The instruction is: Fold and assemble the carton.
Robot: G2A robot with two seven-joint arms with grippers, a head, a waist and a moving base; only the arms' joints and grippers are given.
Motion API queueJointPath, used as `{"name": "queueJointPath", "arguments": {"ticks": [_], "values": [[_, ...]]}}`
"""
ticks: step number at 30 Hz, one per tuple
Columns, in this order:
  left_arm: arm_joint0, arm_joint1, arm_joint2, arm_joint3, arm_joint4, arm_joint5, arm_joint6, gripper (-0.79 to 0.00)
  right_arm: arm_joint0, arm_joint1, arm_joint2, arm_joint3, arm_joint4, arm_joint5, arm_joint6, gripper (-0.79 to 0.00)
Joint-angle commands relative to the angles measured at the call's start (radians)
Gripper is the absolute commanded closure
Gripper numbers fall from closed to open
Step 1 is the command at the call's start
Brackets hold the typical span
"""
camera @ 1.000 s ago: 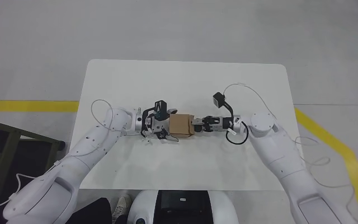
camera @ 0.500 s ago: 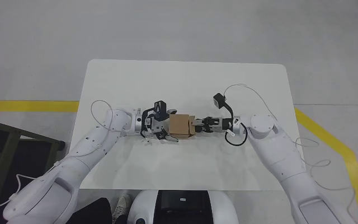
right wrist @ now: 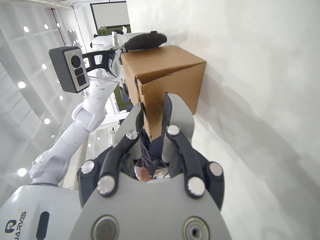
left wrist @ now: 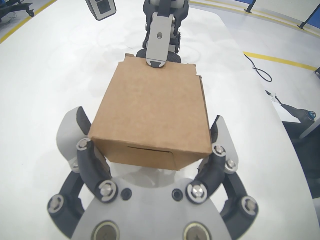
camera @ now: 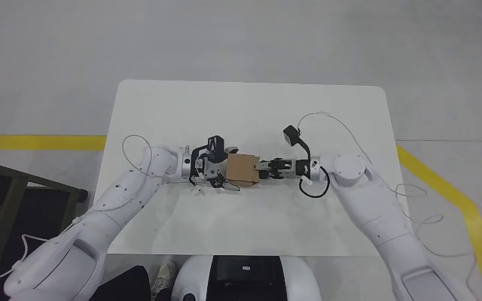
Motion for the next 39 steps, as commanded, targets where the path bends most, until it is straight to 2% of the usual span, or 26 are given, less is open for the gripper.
{"name": "queueJointPath", "arguments": {"ticks": [1, 8, 16, 20, 24, 27, 29, 31, 39], "values": [[0.0, 0.0, -0.001, -0.002, 0.001, 0.0, -0.001, -0.785, 0.0, 0.0, -0.003, -0.011, -0.013, 0.007, -0.009, -0.139], [0.002, 0.001, -0.002, -0.006, 0.0, 0.0, -0.005, -0.785, -0.006, 0.002, -0.003, -0.044, -0.044, 0.03, -0.043, -0.145], [0.005, 0.003, -0.005, -0.005, -0.004, 0.0, -0.007, -0.785, -0.041, 0.016, 0.027, -0.107, -0.072, 0.045, -0.053, -0.234], [0.005, 0.004, -0.006, -0.006, -0.006, 0.0, -0.008, -0.785, -0.063, 0.026, 0.048, -0.142, -0.085, 0.055, -0.048, -0.228], [0.006, 0.005, -0.007, -0.007, -0.006, 0.0, -0.009, -0.785, -0.082, 0.034, 0.068, -0.172, -0.088, 0.058, -0.039, -0.262], [0.006, 0.005, -0.007, -0.008, -0.007, 0.0, -0.01, -0.785, -0.099, 0.04, 0.085, -0.189, -0.084, 0.052, -0.037, -0.197], [0.006, 0.006, -0.007, -0.009, -0.007, 0.0, -0.011, -0.785, -0.11, 0.046, 0.091, -0.195, -0.108, 0.059, -0.036, -0.08], [0.006, 0.006, -0.007, -0.009, -0.008, 0.0, -0.012, -0.785, -0.12, 0.049, 0.098, -0.198, -0.117, 0.065, -0.04, -0.012], [0.007, 0.002, -0.006, -0.007, -0.013, 0.0, -0.016, -0.785, -0.137, 0.054, 0.097, -0.222, -0.132, 0.074, -0.047, 0.0]]}}
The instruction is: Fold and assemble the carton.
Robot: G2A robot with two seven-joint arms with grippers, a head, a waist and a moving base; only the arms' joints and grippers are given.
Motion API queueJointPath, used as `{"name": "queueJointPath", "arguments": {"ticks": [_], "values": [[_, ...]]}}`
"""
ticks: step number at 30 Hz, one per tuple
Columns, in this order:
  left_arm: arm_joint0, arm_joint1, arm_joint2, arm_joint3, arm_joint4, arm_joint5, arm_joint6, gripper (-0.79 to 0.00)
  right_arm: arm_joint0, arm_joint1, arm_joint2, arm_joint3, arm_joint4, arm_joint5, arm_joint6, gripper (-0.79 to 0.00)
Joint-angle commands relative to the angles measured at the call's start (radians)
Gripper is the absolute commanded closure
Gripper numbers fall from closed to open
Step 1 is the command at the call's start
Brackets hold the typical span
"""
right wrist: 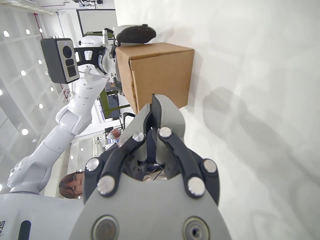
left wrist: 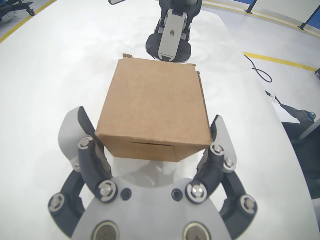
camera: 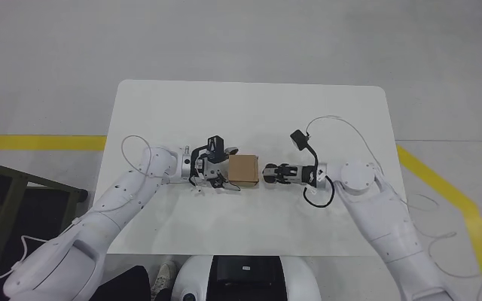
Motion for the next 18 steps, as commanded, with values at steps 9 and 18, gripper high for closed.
{"name": "queueJointPath", "arguments": {"ticks": [9, 18], "values": [[-0.001, -0.003, 0.001, -0.001, 0.001, 0.0, 0.001, -0.785, 0.025, -0.006, -0.035, -0.012, -0.017, 0.016, -0.006, 0.0], [-0.003, -0.006, 0.005, 0.0, 0.001, 0.0, 0.0, -0.785, 0.057, -0.016, -0.072, 0.009, -0.01, 0.013, -0.01, 0.0]]}}
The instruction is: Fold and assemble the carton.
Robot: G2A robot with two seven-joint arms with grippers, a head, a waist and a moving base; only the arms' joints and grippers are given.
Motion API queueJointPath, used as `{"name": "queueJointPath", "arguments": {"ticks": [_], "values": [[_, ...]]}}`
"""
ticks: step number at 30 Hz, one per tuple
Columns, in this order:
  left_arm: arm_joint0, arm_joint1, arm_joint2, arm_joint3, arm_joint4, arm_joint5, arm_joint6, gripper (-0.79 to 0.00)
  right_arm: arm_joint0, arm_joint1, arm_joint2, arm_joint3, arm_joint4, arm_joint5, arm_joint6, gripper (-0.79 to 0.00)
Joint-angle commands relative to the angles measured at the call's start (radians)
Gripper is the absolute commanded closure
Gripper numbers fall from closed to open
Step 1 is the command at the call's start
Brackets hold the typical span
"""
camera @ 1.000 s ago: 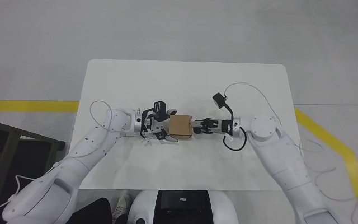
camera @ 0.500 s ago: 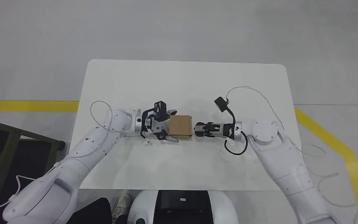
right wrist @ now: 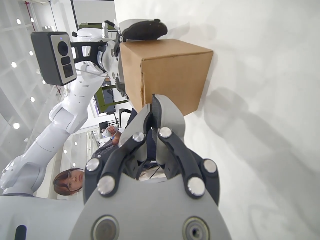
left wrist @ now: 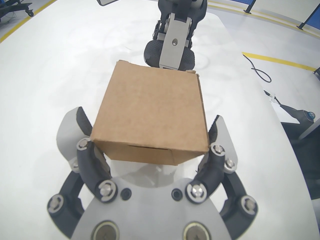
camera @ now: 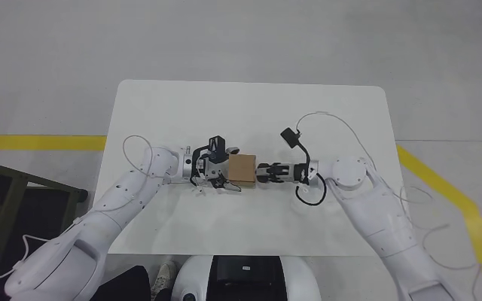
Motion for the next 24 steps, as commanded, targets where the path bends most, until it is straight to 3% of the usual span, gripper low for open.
{"name": "queueJointPath", "arguments": {"ticks": [1, 8, 11, 14, 15, 16, 20, 24], "values": [[-0.001, -0.001, 0.001, -0.001, 0.0, 0.0, -0.001, -0.785, 0.003, -0.002, -0.006, 0.001, 0.001, -0.002, -0.002, 0.0], [-0.002, 0.0, -0.002, 0.002, 0.001, 0.0, 0.002, -0.785, 0.007, -0.001, -0.008, 0.0, -0.011, 0.003, -0.017, 0.0], [0.002, 0.006, -0.01, 0.007, 0.006, 0.0, 0.013, -0.785, -0.004, 0.006, 0.013, -0.023, -0.026, 0.012, -0.026, -0.289], [0.011, 0.02, -0.02, 0.0, 0.017, 0.0, 0.033, -0.785, -0.024, 0.016, 0.039, -0.061, -0.047, 0.027, -0.029, -0.425], [0.015, 0.026, -0.025, -0.004, 0.021, 0.0, 0.042, -0.785, -0.031, 0.019, 0.047, -0.077, -0.052, 0.03, -0.028, -0.551], [0.02, 0.034, -0.033, -0.011, 0.024, 0.0, 0.051, -0.785, -0.039, 0.022, 0.056, -0.093, -0.058, 0.034, -0.029, -0.616], [0.051, 0.07, -0.075, -0.044, 0.041, 0.0, 0.093, -0.785, -0.068, 0.032, 0.079, -0.164, -0.08, 0.05, -0.026, -0.779], [0.091, 0.114, -0.141, -0.087, 0.054, 0.0, 0.126, -0.785, -0.089, 0.039, 0.086, -0.235, -0.106, 0.066, -0.018, -0.785]]}}
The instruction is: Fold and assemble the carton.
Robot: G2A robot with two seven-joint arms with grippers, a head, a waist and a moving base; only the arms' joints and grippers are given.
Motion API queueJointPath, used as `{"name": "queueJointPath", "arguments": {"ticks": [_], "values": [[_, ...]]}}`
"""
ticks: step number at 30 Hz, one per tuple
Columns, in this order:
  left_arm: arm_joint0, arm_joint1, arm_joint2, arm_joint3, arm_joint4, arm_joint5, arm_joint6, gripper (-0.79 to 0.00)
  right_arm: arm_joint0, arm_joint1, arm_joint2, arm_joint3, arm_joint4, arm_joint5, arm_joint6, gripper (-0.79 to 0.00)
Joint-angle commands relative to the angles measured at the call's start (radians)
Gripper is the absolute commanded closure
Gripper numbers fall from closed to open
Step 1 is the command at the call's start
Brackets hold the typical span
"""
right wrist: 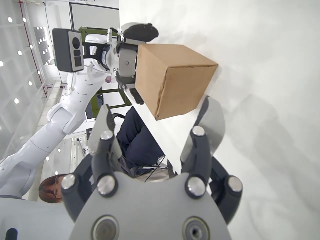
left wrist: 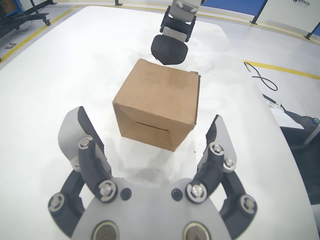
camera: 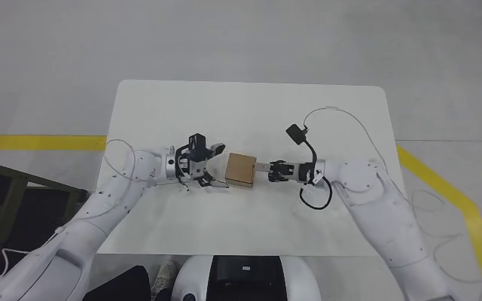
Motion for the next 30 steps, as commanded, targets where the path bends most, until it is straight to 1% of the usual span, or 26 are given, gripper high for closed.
{"name": "queueJointPath", "arguments": {"ticks": [1, 6, 8, 11, 16, 22, 25, 28, 30], "values": [[0.024, 0.023, -0.04, -0.024, 0.005, 0.0, 0.012, -0.785, -0.009, 0.003, 0.002, -0.035, -0.009, 0.007, 0.003, -0.785], [0.087, 0.072, -0.153, -0.071, -0.01, 0.014, 0.02, -0.785, -0.032, 0.008, 0.007, -0.098, -0.021, 0.021, 0.007, -0.785], [0.107, 0.088, -0.198, -0.078, -0.019, 0.035, -0.018, -0.785, -0.038, 0.01, 0.008, -0.116, -0.025, 0.023, 0.009, -0.785], [0.135, 0.105, -0.266, -0.082, -0.088, 0.051, -0.059, -0.785, -0.046, 0.013, 0.008, -0.14, -0.034, 0.028, 0.007, -0.785], [0.159, 0.126, -0.356, -0.117, -0.18, 0.058, -0.141, -0.785, -0.06, 0.018, 0.004, -0.19, -0.077, 0.049, 0.002, -0.785], [0.157, 0.141, -0.451, -0.142, -0.34, 0.067, -0.291, -0.785, -0.079, 0.023, -0.01, -0.266, -0.146, 0.091, 0.003, -0.785], [0.149, 0.143, -0.479, -0.138, -0.446, 0.065, -0.392, -0.785, -0.082, 0.024, -0.019, -0.291, -0.157, 0.1, 0.007, -0.785], [0.148, 0.146, -0.506, -0.14, -0.563, 0.082, -0.488, -0.785, -0.084, 0.025, -0.025, -0.313, -0.164, 0.105, 0.006, -0.785], [0.154, 0.148, -0.521, -0.154, -0.607, 0.095, -0.524, -0.785, -0.085, 0.026, -0.03, -0.331, -0.182, 0.113, 0.005, -0.785]]}}
